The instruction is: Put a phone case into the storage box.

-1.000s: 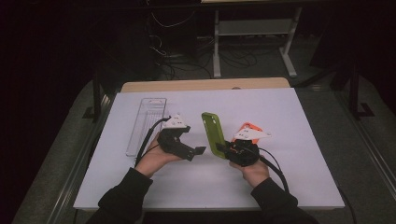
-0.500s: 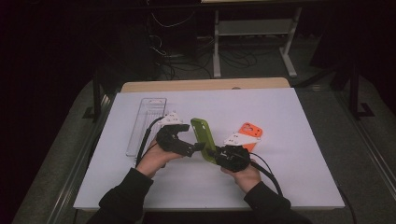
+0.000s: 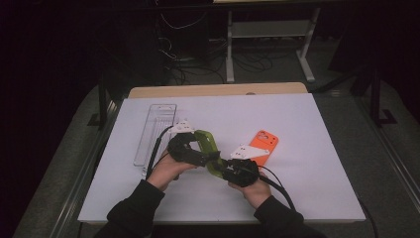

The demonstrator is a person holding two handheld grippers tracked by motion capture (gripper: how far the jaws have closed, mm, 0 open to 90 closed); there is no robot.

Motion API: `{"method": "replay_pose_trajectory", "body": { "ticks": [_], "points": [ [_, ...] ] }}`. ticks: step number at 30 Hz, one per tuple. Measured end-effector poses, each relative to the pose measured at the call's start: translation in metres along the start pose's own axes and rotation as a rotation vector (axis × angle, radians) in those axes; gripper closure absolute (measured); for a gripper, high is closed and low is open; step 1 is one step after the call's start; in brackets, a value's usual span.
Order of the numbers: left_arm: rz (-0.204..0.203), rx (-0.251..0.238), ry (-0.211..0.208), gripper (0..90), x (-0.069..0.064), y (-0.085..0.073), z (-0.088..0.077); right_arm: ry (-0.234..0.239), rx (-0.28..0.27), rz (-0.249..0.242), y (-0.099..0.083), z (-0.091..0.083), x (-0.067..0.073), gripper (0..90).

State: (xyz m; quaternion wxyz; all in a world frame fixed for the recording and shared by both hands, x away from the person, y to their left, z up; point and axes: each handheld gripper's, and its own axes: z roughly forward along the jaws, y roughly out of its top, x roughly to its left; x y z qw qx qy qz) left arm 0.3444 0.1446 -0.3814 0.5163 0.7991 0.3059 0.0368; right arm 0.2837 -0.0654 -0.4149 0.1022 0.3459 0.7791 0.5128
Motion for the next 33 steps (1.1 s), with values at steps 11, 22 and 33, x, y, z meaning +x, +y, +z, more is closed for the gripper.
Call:
{"method": "replay_pose_trajectory", "body": {
  "ticks": [11,22,33],
  "points": [
    [-0.037,-0.03,-0.015,0.1,0.0009,-0.0002,-0.0001,-0.006,0.018,-0.025,-0.0012,0.0032,0.0014,75.7],
    [-0.062,-0.061,-0.02,10.5,0.0033,-0.001,-0.0042,-0.022,0.047,-0.052,-0.0024,0.0062,0.0039,75.7],
    [-0.038,-0.064,-0.004,13.1,-0.0001,0.0007,-0.0051,-0.028,0.055,-0.059,-0.0022,0.0069,0.0042,75.4]
  ]
}}
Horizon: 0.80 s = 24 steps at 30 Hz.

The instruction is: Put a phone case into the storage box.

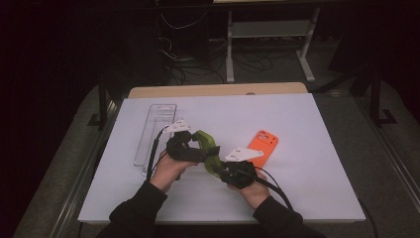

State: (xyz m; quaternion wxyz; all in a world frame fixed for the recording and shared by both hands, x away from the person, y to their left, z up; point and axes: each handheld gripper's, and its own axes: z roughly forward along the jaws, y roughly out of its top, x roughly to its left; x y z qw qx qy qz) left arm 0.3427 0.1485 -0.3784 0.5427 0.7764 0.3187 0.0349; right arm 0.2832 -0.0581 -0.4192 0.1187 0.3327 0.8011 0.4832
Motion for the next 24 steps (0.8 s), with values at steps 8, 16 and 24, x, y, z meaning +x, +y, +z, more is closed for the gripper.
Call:
{"method": "replay_pose_trajectory", "body": {
  "ticks": [8,16,24],
  "points": [
    [0.026,-0.01,0.031,14.1,-0.002,0.001,-0.002,0.031,0.04,-0.007,0.001,-0.003,-0.004,52.8],
    [0.044,-0.018,0.054,14.3,0.0,0.004,-0.007,0.046,0.079,0.014,-0.001,-0.022,-0.023,35.6],
    [0.052,-0.032,0.06,14.5,-0.001,0.007,-0.01,0.003,0.097,0.056,-0.011,-0.05,-0.053,22.4]
  ]
}}
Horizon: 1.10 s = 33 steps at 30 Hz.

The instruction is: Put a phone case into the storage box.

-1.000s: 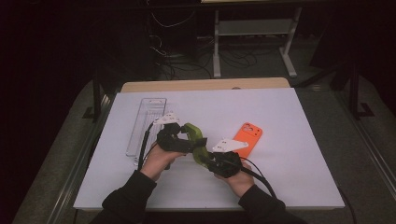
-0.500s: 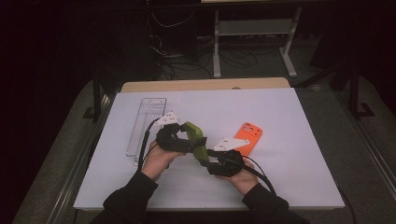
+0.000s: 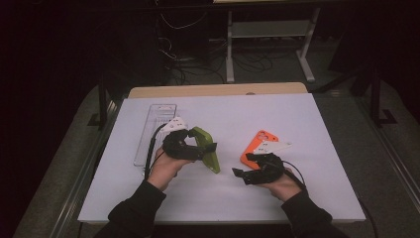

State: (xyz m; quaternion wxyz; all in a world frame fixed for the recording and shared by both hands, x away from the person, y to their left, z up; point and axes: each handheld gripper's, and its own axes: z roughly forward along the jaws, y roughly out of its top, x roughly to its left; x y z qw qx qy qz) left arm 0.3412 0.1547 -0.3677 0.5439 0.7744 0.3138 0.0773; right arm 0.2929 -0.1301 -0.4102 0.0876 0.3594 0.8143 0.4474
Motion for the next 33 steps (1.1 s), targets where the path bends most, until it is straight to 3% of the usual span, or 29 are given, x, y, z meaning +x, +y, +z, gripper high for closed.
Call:
{"method": "replay_pose_trajectory", "body": {
  "ticks": [3,6,10,14,19,33],
  "points": [
    [-0.017,-0.01,-0.002,14.6,-0.001,0.003,0.0,-0.022,-0.002,-0.003,-0.006,-0.008,-0.01,17.2],
    [-0.003,-0.009,0.0,14.7,-0.002,0.008,0.0,-0.045,-0.021,-0.006,-0.013,-0.016,-0.02,12.7],
    [0.02,0.002,0.023,14.8,-0.002,0.016,-0.003,-0.071,-0.006,-0.021,-0.022,-0.021,-0.029,7.8],
    [0.024,-0.013,0.047,15.1,0.006,0.026,-0.008,-0.095,0.009,-0.031,-0.029,-0.026,-0.037,1.1],
    [0.032,-0.023,0.076,15.3,0.017,0.04,-0.013,-0.108,0.009,-0.03,-0.037,-0.033,-0.046,0.8],
    [0.039,-0.071,0.174,15.4,0.049,0.077,-0.037,-0.095,-0.002,-0.039,-0.048,-0.037,-0.047,0.8]
  ]
}}
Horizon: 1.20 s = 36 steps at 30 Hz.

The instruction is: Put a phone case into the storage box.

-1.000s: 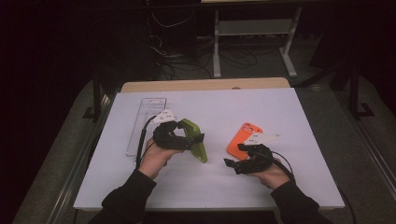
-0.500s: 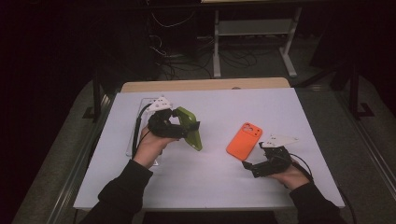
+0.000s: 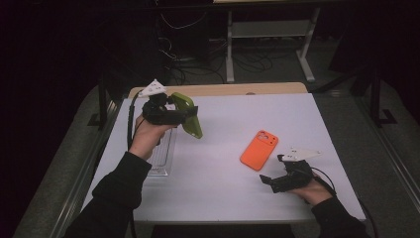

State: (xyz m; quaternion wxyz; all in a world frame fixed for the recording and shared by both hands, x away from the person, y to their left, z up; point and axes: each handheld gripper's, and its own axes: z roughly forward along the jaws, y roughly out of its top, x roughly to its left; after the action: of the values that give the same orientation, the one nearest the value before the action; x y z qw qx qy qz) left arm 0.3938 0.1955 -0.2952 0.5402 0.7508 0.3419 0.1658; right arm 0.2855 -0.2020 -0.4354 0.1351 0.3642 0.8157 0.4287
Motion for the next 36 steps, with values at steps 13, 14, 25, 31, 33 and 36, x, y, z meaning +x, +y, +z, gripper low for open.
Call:
{"method": "replay_pose_trajectory", "body": {
  "ticks": [13,14,25,31,33,36],
  "points": [
    [-0.011,-0.049,0.178,15.4,0.042,0.025,-0.008,0.0,0.014,0.005,0.0,0.001,0.001,0.8],
    [-0.005,-0.044,0.197,15.4,0.045,0.026,-0.009,-0.001,0.013,0.004,0.0,0.002,0.001,0.8],
    [-0.032,-0.036,0.378,15.3,0.074,0.02,0.007,-0.003,0.02,0.006,0.0,0.002,0.001,0.8],
    [-0.057,-0.015,0.446,15.3,0.091,0.011,0.019,0.002,0.022,0.012,0.0,0.002,0.001,0.8],
    [-0.063,-0.004,0.464,15.3,0.095,0.008,0.023,0.004,0.021,0.009,0.0,0.002,0.0,0.8],
    [-0.093,0.001,0.483,15.3,0.101,0.004,0.028,0.004,0.022,0.011,0.0,0.002,0.0,0.8]
  ]
}}
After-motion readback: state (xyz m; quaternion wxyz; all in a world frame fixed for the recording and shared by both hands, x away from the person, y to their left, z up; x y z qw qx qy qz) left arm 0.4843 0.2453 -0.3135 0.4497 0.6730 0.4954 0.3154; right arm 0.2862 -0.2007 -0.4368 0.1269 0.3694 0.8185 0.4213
